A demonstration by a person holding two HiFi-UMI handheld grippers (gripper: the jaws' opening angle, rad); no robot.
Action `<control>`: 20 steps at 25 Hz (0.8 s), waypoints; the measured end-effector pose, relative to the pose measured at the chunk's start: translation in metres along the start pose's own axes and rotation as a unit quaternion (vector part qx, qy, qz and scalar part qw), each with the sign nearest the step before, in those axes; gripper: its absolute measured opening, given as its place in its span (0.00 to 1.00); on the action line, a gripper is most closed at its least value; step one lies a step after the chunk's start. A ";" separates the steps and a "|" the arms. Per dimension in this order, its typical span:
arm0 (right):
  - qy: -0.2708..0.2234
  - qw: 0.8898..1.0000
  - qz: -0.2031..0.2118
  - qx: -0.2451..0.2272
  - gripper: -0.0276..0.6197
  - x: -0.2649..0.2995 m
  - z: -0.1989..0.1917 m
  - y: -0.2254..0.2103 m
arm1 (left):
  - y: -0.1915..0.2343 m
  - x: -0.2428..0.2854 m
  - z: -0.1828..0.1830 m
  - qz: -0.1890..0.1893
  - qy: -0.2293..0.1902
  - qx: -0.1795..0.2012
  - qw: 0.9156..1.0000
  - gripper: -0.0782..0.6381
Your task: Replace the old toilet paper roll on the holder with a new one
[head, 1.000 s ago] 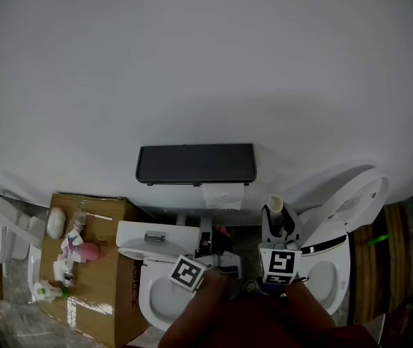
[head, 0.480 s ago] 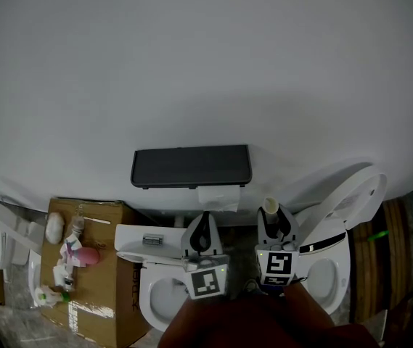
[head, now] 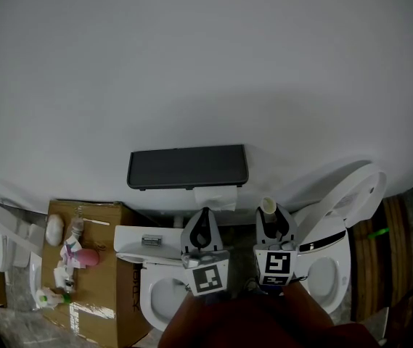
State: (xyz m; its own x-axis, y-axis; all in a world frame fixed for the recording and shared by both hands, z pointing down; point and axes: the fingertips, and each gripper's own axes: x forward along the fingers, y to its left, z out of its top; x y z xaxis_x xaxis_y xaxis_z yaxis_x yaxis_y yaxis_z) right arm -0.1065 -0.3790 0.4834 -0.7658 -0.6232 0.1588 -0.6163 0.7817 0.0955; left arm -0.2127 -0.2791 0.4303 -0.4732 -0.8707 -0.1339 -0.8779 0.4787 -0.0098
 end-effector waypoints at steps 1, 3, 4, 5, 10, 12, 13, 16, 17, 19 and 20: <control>0.000 1.000 0.000 0.000 0.29 0.000 0.000 0.000 | 0.000 0.000 0.000 0.000 0.001 0.001 1.000 0.13; 0.000 1.000 0.001 0.000 0.29 0.001 0.000 0.000 | 0.000 0.000 -0.001 -0.001 0.001 0.002 1.000 0.13; -0.001 1.000 0.001 -0.001 0.29 0.001 0.000 0.001 | 0.000 0.000 -0.002 -0.001 0.002 0.002 1.000 0.13; -0.002 1.000 0.002 -0.002 0.29 0.002 0.001 0.001 | 0.001 0.000 -0.002 -0.001 0.003 0.002 1.000 0.13; -0.007 1.000 0.002 -0.002 0.29 0.002 0.004 0.000 | 0.003 -0.001 -0.005 -0.001 0.008 -0.007 1.000 0.13; -0.007 1.000 0.003 -0.002 0.29 0.002 0.005 0.000 | 0.004 -0.001 -0.006 0.000 0.011 -0.011 1.000 0.13; -0.007 1.000 0.003 -0.003 0.29 0.002 0.005 0.000 | 0.005 -0.001 -0.007 0.000 0.012 -0.012 1.000 0.13; -0.007 1.000 0.006 -0.006 0.29 0.003 0.006 0.001 | 0.004 0.000 -0.007 0.001 0.012 -0.011 1.000 0.13; -0.006 1.000 0.007 -0.008 0.29 0.003 0.006 0.001 | 0.004 0.000 -0.007 0.000 0.012 -0.009 1.000 0.13; -0.004 1.000 0.008 -0.009 0.29 0.004 0.006 0.002 | 0.004 0.001 -0.007 0.000 0.010 -0.006 1.000 0.13; -0.004 1.000 0.009 -0.008 0.29 0.004 0.006 0.002 | 0.004 0.001 -0.007 -0.001 0.010 -0.005 1.000 0.13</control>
State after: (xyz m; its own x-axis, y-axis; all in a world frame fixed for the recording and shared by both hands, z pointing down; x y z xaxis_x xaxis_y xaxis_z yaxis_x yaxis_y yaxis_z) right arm -0.1124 -0.3800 0.4789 -0.7787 -0.6084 0.1534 -0.5986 0.7936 0.1093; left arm -0.2174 -0.2790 0.4371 -0.4732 -0.8735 -0.1145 -0.8793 0.4763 0.0005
